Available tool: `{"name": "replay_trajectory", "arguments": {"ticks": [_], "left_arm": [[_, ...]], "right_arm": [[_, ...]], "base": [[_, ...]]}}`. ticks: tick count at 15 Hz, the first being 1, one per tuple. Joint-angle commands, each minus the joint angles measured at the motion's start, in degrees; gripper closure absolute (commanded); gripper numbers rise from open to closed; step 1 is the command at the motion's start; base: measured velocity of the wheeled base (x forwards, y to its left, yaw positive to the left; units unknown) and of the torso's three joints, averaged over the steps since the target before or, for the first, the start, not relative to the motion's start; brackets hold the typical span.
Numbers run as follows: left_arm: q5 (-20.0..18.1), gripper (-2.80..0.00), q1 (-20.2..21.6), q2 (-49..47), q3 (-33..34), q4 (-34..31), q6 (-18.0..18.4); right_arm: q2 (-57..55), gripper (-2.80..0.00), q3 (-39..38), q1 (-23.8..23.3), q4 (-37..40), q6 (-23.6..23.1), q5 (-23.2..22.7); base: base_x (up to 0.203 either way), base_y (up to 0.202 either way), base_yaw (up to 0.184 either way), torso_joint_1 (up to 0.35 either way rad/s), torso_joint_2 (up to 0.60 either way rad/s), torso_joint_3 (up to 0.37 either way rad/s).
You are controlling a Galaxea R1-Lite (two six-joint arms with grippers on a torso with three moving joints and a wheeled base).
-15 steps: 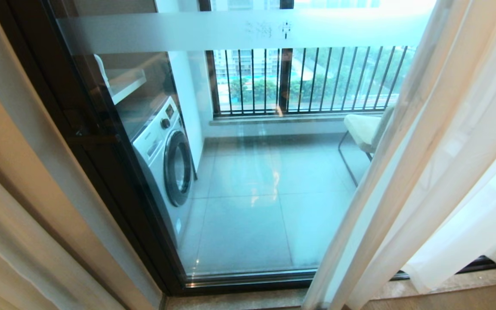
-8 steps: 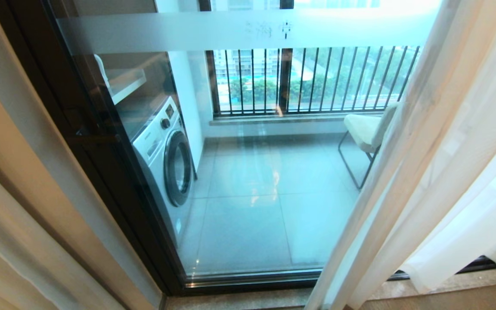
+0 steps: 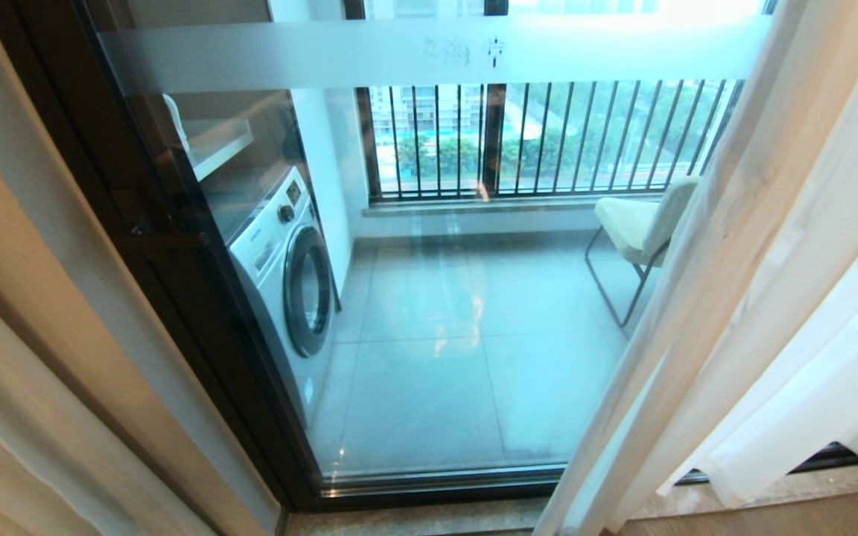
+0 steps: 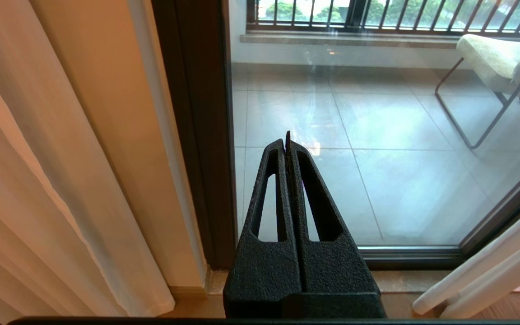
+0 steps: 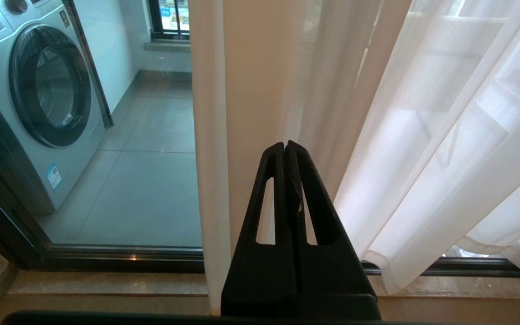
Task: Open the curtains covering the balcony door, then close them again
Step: Close the inner curtains on both sides
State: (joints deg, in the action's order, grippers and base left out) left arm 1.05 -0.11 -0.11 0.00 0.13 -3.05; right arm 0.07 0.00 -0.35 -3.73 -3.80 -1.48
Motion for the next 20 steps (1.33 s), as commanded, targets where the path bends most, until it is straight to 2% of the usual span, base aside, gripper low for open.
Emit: {"name": "replay_trajectory", "arguments": {"ticks": [1, 4, 7, 10, 13, 18, 20], "left_arm": [[0.01, 0.0, 0.02, 0.02, 0.0, 0.04, -0.02], [-0.14, 0.0, 0.02, 0.02, -0.09, 0.37, 1.32], [0.29, 0.0, 0.01, 0.02, -1.48, 2.18, 4.25], [0.51, 0.0, 0.02, 0.0, -6.85, 0.72, 4.79], [0.4, 0.0, 0.02, -1.47, -14.35, -5.68, 4.89], [1.28, 0.0, -0.02, -16.84, -25.31, -6.65, 4.88], [5.47, 0.0, 0.0, -25.57, -32.08, -6.5, 4.87]], "right_arm": [[-0.07, 0.0, 0.0, 0.0, -0.05, -0.06, -0.02], [-0.07, 0.0, 0.0, 0.0, -0.05, -0.06, -0.02], [-0.07, 0.0, 0.0, 0.0, -0.05, -0.06, -0.02], [-0.07, 0.0, 0.0, 0.0, -0.05, -0.06, -0.02], [-0.07, 0.0, 0.0, 0.0, -0.05, -0.06, -0.02], [-0.07, 0.0, 0.0, 0.0, -0.05, -0.06, -0.02], [-0.07, 0.0, 0.0, 0.0, -0.05, -0.06, -0.02]], "base": [[0.0, 0.0, 0.0, 0.0, 0.0, 0.0], [0.0, 0.0, 0.0, 0.0, 0.0, 0.0], [0.0, 0.0, 0.0, 0.0, 0.0, 0.0], [0.0, 0.0, 0.0, 0.0, 0.0, 0.0], [0.0, 0.0, 0.0, 0.0, 0.0, 0.0], [0.0, 0.0, 0.0, 0.0, 0.0, 0.0], [0.0, 0.0, 0.0, 0.0, 0.0, 0.0]]}}
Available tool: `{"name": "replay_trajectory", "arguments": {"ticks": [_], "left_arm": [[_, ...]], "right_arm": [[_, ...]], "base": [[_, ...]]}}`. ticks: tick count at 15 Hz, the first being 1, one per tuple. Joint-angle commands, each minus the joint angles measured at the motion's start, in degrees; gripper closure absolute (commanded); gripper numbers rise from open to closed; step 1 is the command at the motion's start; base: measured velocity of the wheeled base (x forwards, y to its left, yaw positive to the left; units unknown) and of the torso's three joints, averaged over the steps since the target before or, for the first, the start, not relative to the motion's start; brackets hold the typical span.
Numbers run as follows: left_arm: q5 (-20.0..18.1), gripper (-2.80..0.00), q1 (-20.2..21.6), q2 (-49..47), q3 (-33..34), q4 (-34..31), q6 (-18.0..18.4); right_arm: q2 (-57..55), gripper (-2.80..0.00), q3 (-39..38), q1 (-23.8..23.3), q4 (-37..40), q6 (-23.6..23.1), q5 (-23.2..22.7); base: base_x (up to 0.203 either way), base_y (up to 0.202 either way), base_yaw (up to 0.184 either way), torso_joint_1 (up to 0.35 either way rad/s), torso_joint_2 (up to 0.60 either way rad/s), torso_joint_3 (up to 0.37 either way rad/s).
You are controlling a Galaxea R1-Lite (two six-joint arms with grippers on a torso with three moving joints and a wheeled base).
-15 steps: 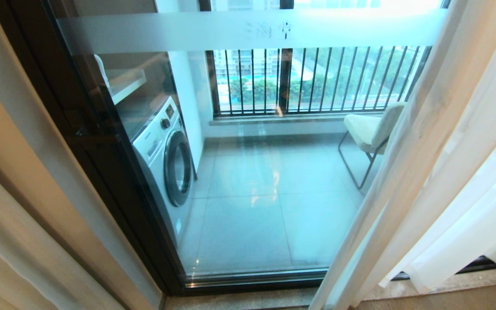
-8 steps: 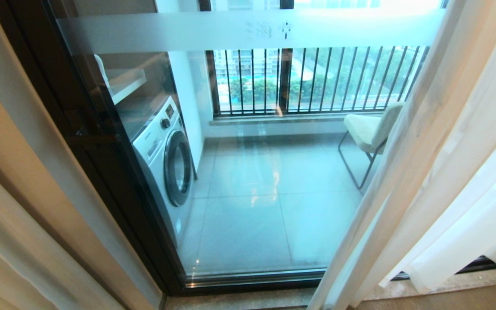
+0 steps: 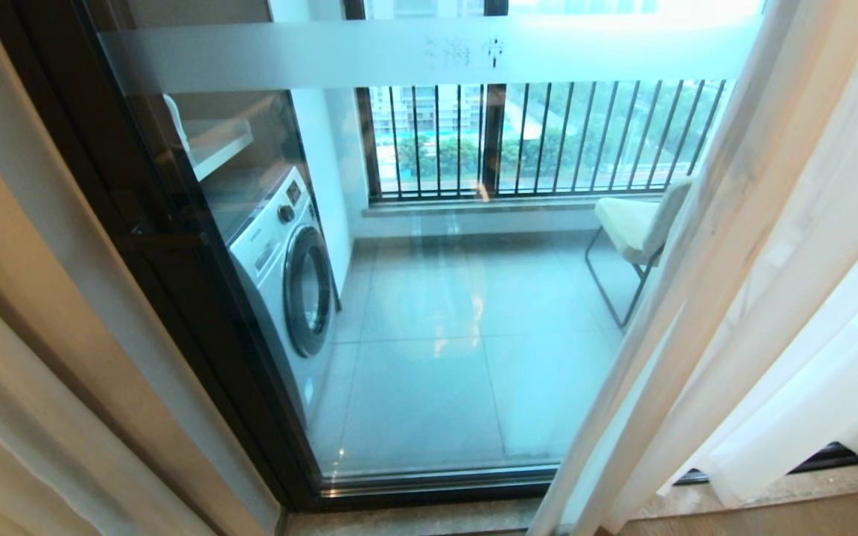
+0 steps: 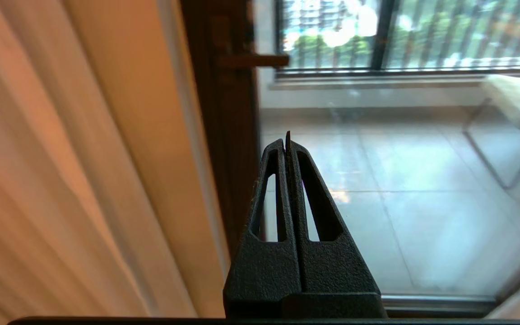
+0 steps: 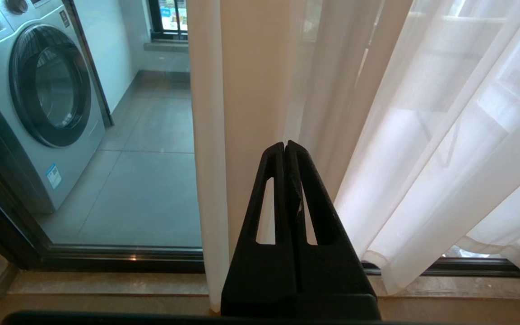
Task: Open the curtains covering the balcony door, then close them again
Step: Close the inner curtains on both sides
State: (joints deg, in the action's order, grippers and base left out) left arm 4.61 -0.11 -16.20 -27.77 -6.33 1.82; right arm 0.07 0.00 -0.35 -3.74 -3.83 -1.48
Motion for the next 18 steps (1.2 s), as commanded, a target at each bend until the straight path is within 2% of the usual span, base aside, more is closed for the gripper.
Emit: {"name": "replay_trajectory", "arguments": {"ticks": [1, 5, 6, 7, 10, 11, 12, 14, 18], "left_arm": [[5.64, 0.0, 0.01, -14.38, -8.44, -0.01, -0.02], [21.84, 0.0, 0.63, -30.28, -24.83, 0.11, -0.16], [24.97, 0.0, 2.15, -32.58, -27.28, 0.14, -0.3], [26.41, 0.0, 5.39, -33.75, -28.55, 0.16, -0.52], [26.94, 0.0, 18.12, -36.04, -29.76, 0.25, -1.27], [26.59, 0.0, 21.57, -37.14, -29.89, 0.28, -2.33], [26.02, 0.0, 23.36, -38.2, -29.85, 0.27, -3.94], [25.71, 0.0, 23.84, -38.86, -29.31, 0.26, -5.72], [25.89, 0.0, 24.18, -38.71, -27.16, 0.35, -5.93]], "right_arm": [[-0.07, 0.0, 0.0, 0.0, -0.04, -0.04, -0.02], [-0.07, 0.0, 0.0, 0.0, -0.04, -0.04, -0.02], [-0.07, 0.0, 0.0, 0.0, -0.04, -0.04, -0.02], [-0.07, 0.0, 0.0, 0.0, -0.04, -0.04, -0.02], [-0.07, 0.0, 0.0, 0.0, -0.04, -0.04, -0.02], [-0.07, 0.0, 0.0, 0.0, -0.04, -0.04, -0.02], [-0.07, 0.0, 0.0, 0.0, -0.04, -0.04, -0.02], [-0.07, 0.0, 0.0, 0.0, -0.04, -0.04, -0.02], [-0.07, 0.0, 0.0, 0.0, -0.04, -0.04, -0.02]], "base": [[0.0, 0.0, 0.0, 0.0, 0.0, 0.0], [0.0, 0.0, 0.0, 0.0, 0.0, 0.0], [0.0, 0.0, 0.0, 0.0, 0.0, 0.0], [0.0, 0.0, 0.0, 0.0, 0.0, 0.0], [0.0, 0.0, 0.0, 0.0, 0.0, 0.0], [0.0, 0.0, 0.0, 0.0, 0.0, 0.0], [0.0, 0.0, 0.0, 0.0, 0.0, 0.0], [0.0, 0.0, 0.0, 0.0, 0.0, 0.0], [0.0, 0.0, 0.0, 0.0, 0.0, 0.0]]}}
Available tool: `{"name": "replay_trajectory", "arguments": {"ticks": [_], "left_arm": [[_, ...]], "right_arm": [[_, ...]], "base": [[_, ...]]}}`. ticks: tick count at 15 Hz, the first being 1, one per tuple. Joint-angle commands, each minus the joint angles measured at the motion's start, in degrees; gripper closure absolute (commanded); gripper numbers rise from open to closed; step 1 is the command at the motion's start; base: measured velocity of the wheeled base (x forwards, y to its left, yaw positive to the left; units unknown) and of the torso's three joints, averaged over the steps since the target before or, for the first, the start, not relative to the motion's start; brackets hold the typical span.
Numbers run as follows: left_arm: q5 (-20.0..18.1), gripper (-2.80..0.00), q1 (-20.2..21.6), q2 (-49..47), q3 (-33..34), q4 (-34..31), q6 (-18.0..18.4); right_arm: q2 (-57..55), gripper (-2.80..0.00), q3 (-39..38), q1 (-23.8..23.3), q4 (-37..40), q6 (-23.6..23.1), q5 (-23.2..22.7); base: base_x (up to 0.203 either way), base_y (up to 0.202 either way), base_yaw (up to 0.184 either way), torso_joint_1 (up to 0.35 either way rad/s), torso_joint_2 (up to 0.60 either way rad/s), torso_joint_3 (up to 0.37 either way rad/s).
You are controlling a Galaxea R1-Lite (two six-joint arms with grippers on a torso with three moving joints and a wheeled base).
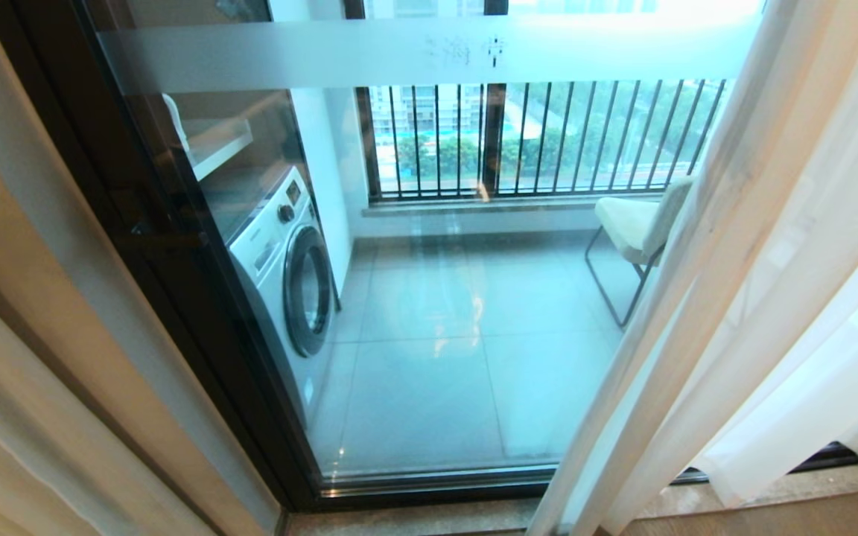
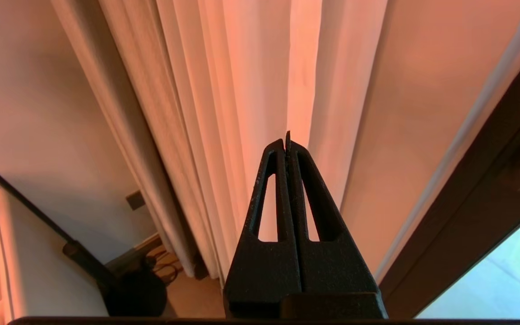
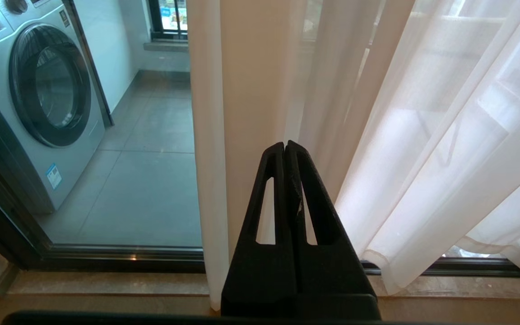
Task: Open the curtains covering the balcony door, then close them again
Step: Close the inner curtains on both sides
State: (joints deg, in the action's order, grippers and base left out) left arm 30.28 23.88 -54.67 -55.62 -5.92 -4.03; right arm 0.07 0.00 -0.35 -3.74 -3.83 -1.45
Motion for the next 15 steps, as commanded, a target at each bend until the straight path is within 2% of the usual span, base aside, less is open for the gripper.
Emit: {"name": "replay_trajectory", "arguments": {"ticks": [1, 8, 10, 11, 14, 15], "left_arm": [[0.22, 0.0, 0.21, -0.14, 1.33, 0.06, -0.1], [0.45, 0.0, 0.19, 2.93, 7.11, 2.06, -0.63], [-0.68, 0.0, 3.82, 3.92, 9.35, 2.33, -0.66], [-3.17, 0.0, 7.47, 3.98, 10.28, 2.74, -0.66], [-15.45, 0.0, 18.16, 3.91, 14.52, 6.38, -0.47], [-17.49, 0.0, 20.57, 3.36, 16.01, 8.11, -0.36]], "right_arm": [[-0.07, 0.0, 0.0, 0.0, -0.04, -0.04, -0.04], [-0.07, 0.0, 0.0, 0.0, -0.04, -0.04, -0.04], [-0.07, 0.0, 0.0, 0.0, -0.04, -0.04, -0.04], [-0.07, 0.0, 0.0, 0.0, -0.04, -0.04, -0.04], [-0.07, 0.0, 0.0, 0.0, -0.04, -0.04, -0.04], [-0.07, 0.0, 0.0, 0.0, -0.04, -0.04, -0.04]], "base": [[0.0, 0.0, 0.0, 0.0, 0.0, 0.0], [0.0, 0.0, 0.0, 0.0, 0.0, 0.0], [0.0, 0.0, 0.0, 0.0, 0.0, 0.0], [0.0, 0.0, 0.0, 0.0, 0.0, 0.0], [0.0, 0.0, 0.0, 0.0, 0.0, 0.0], [0.0, 0.0, 0.0, 0.0, 0.0, 0.0]]}}
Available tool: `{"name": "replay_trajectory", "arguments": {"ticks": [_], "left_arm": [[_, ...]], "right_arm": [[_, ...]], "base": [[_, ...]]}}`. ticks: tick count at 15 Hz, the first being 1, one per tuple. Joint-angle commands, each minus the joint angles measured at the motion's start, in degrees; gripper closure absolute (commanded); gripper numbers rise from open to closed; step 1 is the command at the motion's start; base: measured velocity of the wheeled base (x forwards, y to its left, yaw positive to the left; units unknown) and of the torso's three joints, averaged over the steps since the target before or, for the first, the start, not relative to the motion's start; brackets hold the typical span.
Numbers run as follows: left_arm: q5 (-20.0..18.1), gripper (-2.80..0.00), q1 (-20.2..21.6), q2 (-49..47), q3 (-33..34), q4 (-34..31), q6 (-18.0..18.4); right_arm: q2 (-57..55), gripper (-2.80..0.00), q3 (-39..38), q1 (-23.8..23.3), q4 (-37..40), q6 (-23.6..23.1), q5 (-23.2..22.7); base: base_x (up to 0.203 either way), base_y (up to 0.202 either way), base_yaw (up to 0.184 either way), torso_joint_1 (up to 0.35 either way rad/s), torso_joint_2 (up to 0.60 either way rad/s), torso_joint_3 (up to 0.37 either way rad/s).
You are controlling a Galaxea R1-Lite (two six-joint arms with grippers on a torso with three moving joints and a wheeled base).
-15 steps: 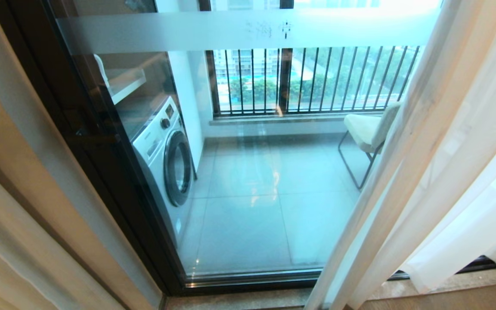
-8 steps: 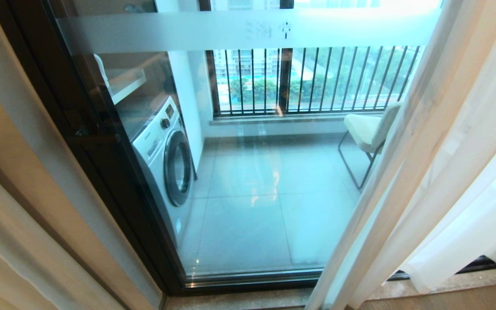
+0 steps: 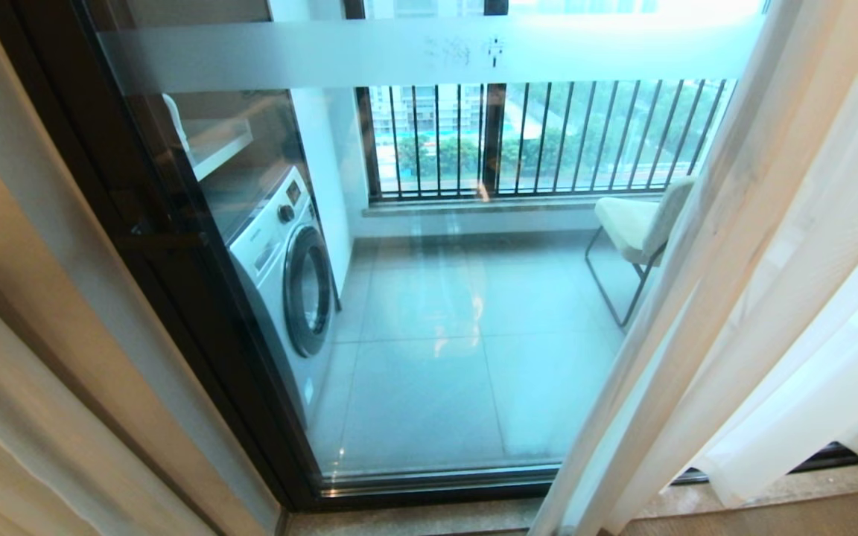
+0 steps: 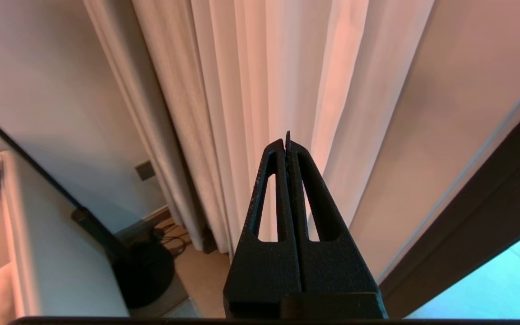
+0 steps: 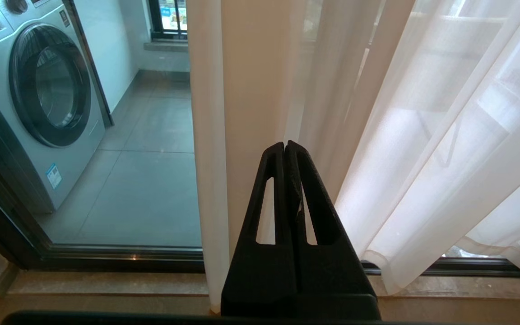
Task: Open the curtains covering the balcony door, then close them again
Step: Close the inner curtains on both sides
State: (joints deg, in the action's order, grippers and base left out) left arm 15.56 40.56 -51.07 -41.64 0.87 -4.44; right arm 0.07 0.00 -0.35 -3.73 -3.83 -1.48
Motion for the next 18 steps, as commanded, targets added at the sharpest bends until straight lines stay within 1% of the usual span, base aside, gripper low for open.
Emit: {"name": "replay_trajectory", "arguments": {"ticks": [1, 3, 4, 5, 6, 8, 9, 10, 11, 14, 18], "left_arm": [[-4.39, 0.0, 5.58, -1.18, 2.81, 2.8, 0.07], [-9.18, 0.0, 6.83, -1.72, 4.17, 5.75, 0.19], [-10.08, 0.0, 7.09, -2.26, 4.72, 7.13, 0.21], [-10.18, 0.0, 7.41, -3.26, 4.92, 8.42, 0.15], [-10.47, 0.0, 8.96, -4.37, 5.01, 9.57, 0.14], [-13.66, 0.0, 11.45, -6.2, 5.08, 11.11, 0.12], [-14.16, 0.0, 11.56, -6.33, 5.17, 11.26, 0.13], [-14.19, -0.52, 11.65, -6.35, 5.25, 11.37, 0.22], [-14.24, -2.8, 11.74, -6.59, 5.17, 11.61, 0.13], [-14.66, -2.8, 13.21, -7.07, 5.98, 13.84, -0.05], [-20.43, -2.8, 17.79, -10.35, 7.98, 21.68, -0.13]], "right_arm": [[-0.07, 0.0, 0.0, 0.0, -0.05, -0.04, -0.02], [-0.07, 0.0, 0.0, 0.0, -0.05, -0.04, -0.02], [-0.07, 0.0, 0.0, 0.0, -0.05, -0.04, -0.02], [-0.07, 0.0, 0.0, 0.0, -0.05, -0.04, -0.02], [-0.07, 0.0, 0.0, 0.0, -0.05, -0.04, -0.02], [-0.07, 0.0, 0.0, 0.0, -0.05, -0.04, -0.02], [-0.07, 0.0, 0.0, 0.0, -0.05, -0.04, -0.02], [-0.07, 0.0, 0.0, 0.0, -0.05, -0.04, -0.02], [-0.07, 0.0, 0.0, 0.0, -0.05, -0.04, -0.02], [-0.07, 0.0, 0.0, 0.0, -0.05, -0.04, -0.02], [-0.07, 0.0, 0.0, 0.0, -0.05, -0.04, -0.02]], "base": [[0.0, 0.0, 0.0, 0.0, 0.0, 0.0], [0.0, 0.0, 0.0, 0.0, 0.0, 0.0], [0.0, 0.0, 0.0, 0.0, 0.0, 0.0], [0.0, 0.0, 0.0, 0.0, 0.0, 0.0], [0.0, 0.0, 0.0, 0.0, 0.0, 0.0], [0.0, 0.0, 0.0, 0.0, 0.0, 0.0], [0.0, 0.0, 0.0, 0.0, 0.0, 0.0], [0.0, 0.0, 0.0, 0.0, 0.0, 0.0], [0.0, 0.0, 0.0, 0.0, 0.0, 0.0], [0.0, 0.0, 0.0, 0.0, 0.0, 0.0], [0.0, 0.0, 0.0, 0.0, 0.0, 0.0]]}}
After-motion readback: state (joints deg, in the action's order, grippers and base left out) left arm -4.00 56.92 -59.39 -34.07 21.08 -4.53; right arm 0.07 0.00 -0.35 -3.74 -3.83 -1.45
